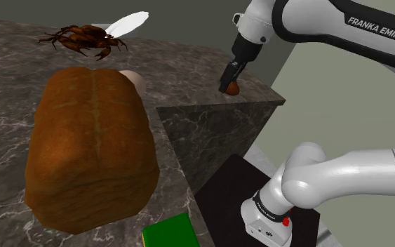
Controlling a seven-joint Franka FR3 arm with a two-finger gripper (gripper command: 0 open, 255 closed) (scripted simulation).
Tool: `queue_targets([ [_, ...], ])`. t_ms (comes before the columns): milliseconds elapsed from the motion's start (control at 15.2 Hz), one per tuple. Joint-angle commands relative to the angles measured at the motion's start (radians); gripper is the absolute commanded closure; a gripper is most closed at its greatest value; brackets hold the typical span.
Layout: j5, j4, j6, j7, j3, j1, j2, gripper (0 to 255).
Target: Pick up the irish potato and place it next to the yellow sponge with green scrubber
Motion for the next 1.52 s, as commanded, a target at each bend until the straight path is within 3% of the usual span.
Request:
queue_targets([
  [0, 0.000, 0.000, 0.000, 0.000, 0.000, 0.000, 0.000, 0],
  [528, 0.050, 0.201, -0.084, -0.151, -0.233, -0.061, 0.221, 0],
  [1056, 0.049, 0.086, 0.014, -0.150, -0.234, -0.063, 0.205, 0],
  [1452, 0.049, 0.086, 0.014, -0.150, -0.234, -0.063, 0.205, 0],
])
